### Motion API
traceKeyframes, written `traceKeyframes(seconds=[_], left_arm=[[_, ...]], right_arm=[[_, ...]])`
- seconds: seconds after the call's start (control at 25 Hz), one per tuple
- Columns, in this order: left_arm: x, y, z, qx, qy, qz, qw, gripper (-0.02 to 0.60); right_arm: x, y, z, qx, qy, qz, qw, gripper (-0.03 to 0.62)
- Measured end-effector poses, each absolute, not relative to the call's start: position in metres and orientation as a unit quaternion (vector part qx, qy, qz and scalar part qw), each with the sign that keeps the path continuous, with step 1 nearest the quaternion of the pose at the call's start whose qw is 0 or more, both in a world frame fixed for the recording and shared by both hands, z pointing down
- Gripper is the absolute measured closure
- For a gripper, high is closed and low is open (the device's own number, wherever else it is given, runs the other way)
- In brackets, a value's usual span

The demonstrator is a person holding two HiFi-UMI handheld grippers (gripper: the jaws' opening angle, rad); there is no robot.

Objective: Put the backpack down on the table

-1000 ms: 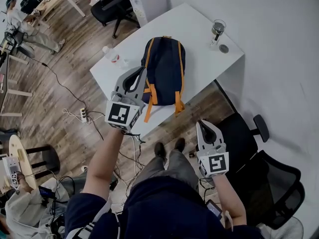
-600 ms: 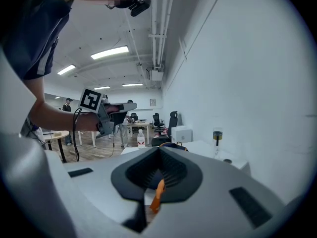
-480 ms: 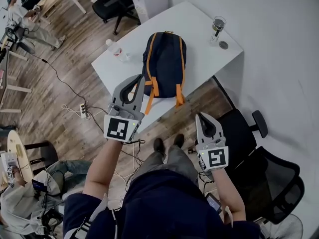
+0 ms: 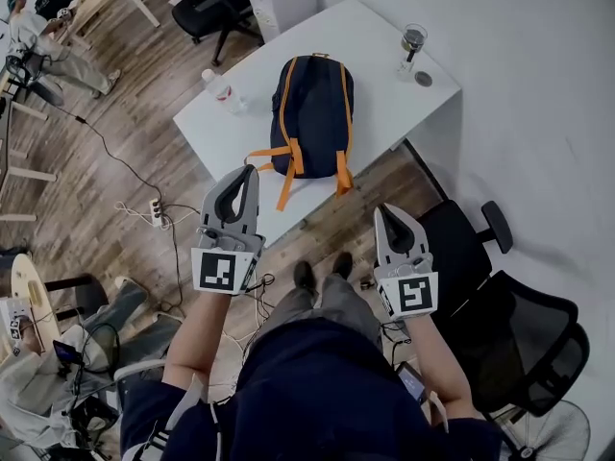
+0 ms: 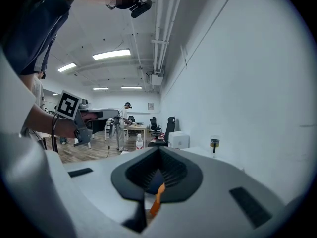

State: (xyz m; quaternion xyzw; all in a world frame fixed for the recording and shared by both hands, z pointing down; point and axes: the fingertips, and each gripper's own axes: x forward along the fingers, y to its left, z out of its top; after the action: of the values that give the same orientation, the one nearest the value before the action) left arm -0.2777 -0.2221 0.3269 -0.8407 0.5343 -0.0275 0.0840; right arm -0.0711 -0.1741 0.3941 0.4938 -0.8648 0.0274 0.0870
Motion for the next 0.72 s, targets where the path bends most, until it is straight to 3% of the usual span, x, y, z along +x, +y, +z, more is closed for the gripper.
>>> traceKeyframes(seconds=[0.72], left_arm=[[-0.308,-0.160,0.348,-0.824,0.563,-0.026,0.066,0.578]], right_arm=[[-0.072,-0.155,0.387,0.512,-0.855,0.015,0.085,0.583]])
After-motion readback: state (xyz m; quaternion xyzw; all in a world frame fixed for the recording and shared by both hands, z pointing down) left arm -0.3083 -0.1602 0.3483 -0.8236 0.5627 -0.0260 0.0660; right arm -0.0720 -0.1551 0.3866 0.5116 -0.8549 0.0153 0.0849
